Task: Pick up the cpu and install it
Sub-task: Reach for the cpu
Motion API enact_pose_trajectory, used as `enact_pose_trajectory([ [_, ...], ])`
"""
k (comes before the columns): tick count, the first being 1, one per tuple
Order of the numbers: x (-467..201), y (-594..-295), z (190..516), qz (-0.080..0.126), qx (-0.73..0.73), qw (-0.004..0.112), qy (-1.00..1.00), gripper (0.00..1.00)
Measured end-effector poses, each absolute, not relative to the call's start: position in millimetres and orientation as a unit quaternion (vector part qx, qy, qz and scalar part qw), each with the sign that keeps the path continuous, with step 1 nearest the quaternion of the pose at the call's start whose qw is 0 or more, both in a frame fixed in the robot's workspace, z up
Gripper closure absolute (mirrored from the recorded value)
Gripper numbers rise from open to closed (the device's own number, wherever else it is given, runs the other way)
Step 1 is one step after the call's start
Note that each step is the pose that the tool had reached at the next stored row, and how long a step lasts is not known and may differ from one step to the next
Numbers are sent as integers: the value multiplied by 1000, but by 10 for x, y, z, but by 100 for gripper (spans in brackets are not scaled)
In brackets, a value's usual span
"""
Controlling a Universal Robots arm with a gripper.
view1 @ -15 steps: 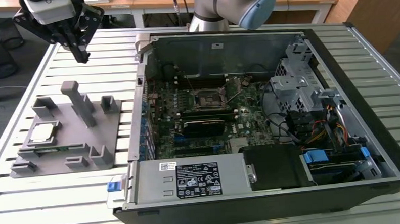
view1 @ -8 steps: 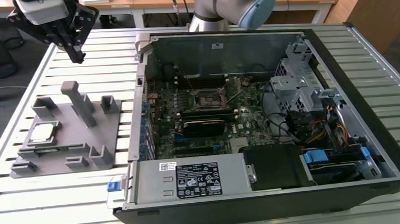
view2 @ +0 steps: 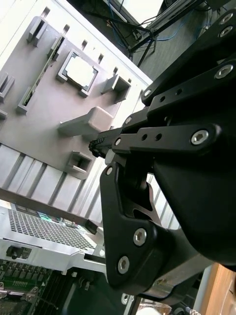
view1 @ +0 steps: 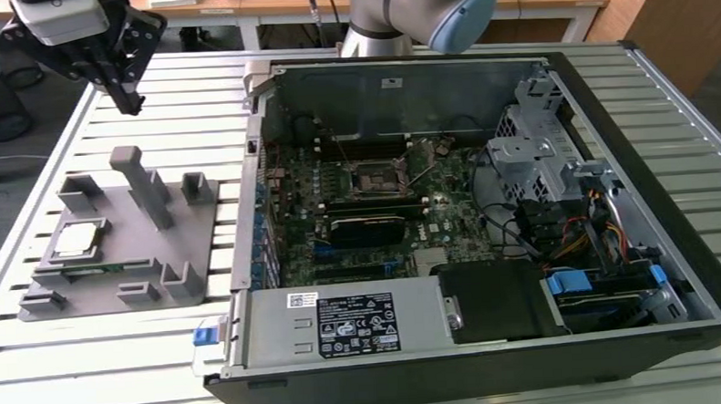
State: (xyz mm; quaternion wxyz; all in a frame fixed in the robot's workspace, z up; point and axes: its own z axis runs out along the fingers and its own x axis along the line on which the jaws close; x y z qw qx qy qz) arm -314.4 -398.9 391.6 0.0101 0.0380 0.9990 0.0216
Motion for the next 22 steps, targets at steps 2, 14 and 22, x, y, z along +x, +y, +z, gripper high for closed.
enact_pose_trajectory([
  [2,-3166,-3989,3916,22,38,10,999,89],
  [14,-3319,-3990,3914,22,38,10,999,89],
  [22,-3437,-3989,3913,22,38,9,999,89],
])
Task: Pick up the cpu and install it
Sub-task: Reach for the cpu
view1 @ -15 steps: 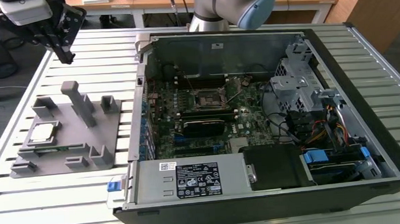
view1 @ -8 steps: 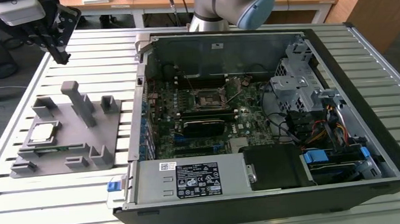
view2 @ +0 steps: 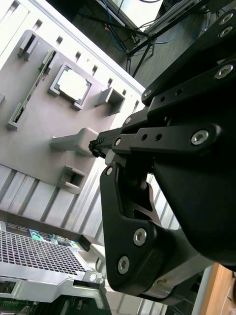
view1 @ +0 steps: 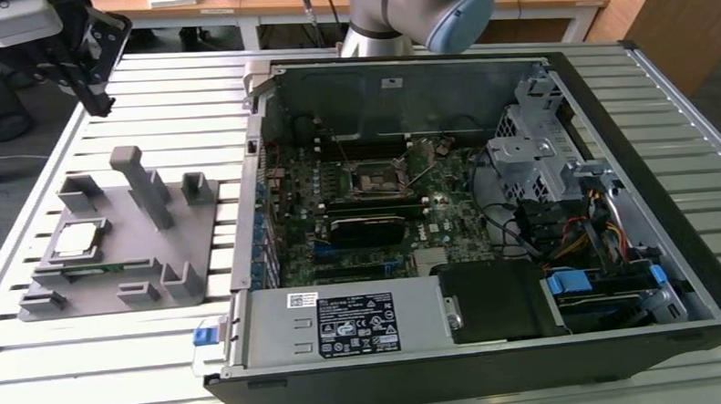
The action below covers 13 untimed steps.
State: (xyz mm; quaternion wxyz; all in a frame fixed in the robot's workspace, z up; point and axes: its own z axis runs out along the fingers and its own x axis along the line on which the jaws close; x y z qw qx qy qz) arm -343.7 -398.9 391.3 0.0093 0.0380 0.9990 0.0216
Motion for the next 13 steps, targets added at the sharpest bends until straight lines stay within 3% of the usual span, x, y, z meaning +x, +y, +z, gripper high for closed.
enact_pose_trajectory([
  [13,-3636,-4008,3908,22,38,5,999,89],
])
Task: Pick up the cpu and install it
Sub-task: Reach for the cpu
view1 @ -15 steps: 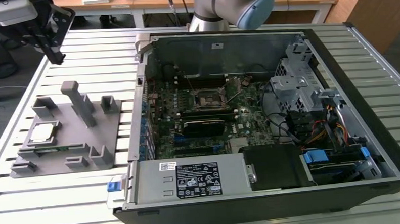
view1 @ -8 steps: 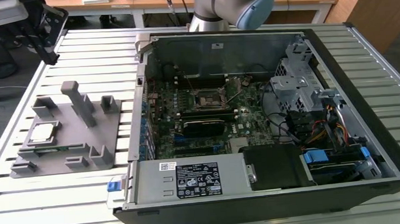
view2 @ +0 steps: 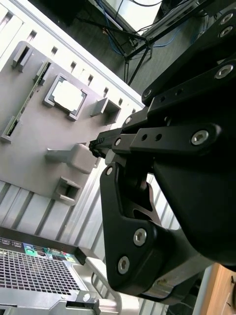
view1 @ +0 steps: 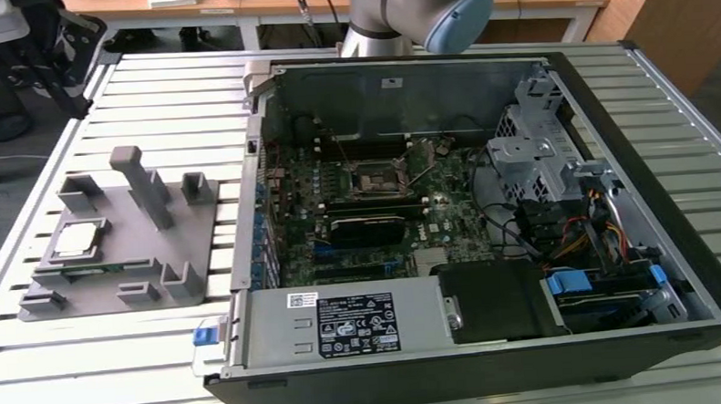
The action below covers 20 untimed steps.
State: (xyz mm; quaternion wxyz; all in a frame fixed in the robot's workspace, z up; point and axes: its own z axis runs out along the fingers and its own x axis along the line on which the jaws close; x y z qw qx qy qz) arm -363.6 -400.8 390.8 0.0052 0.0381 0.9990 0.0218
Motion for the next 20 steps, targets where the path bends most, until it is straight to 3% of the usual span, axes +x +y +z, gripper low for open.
enact_pose_trajectory([
  [20,-3924,-4169,3879,22,38,0,999,89],
])
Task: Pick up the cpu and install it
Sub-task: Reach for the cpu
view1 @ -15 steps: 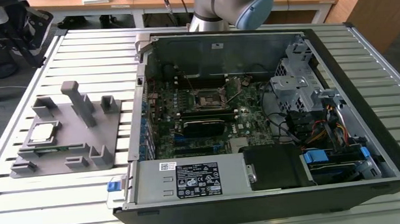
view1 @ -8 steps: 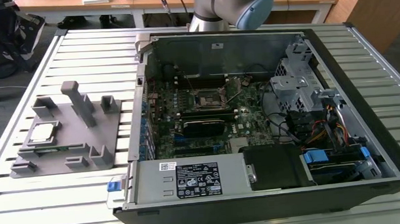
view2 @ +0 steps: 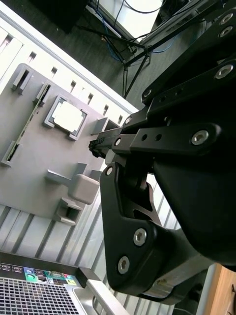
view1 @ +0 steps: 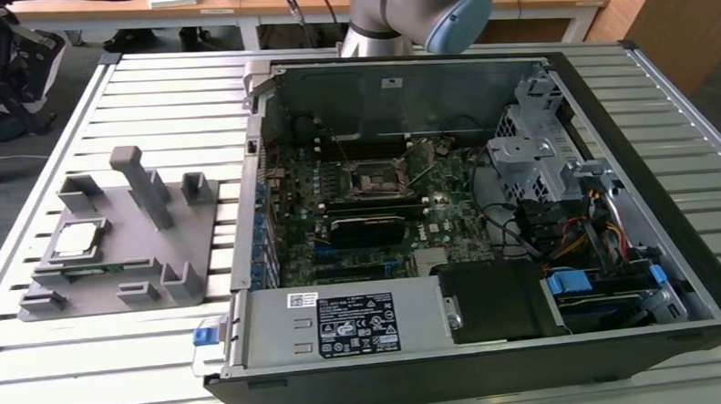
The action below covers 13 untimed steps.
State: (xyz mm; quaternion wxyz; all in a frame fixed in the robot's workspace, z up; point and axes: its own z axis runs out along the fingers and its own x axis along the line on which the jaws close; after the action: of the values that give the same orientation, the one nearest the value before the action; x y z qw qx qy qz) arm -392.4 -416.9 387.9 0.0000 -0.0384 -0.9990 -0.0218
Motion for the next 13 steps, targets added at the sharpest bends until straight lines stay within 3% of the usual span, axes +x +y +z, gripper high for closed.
enact_pose_trajectory([
  [13,-4161,-4170,3869,-22,-38,0,-999,89],
])
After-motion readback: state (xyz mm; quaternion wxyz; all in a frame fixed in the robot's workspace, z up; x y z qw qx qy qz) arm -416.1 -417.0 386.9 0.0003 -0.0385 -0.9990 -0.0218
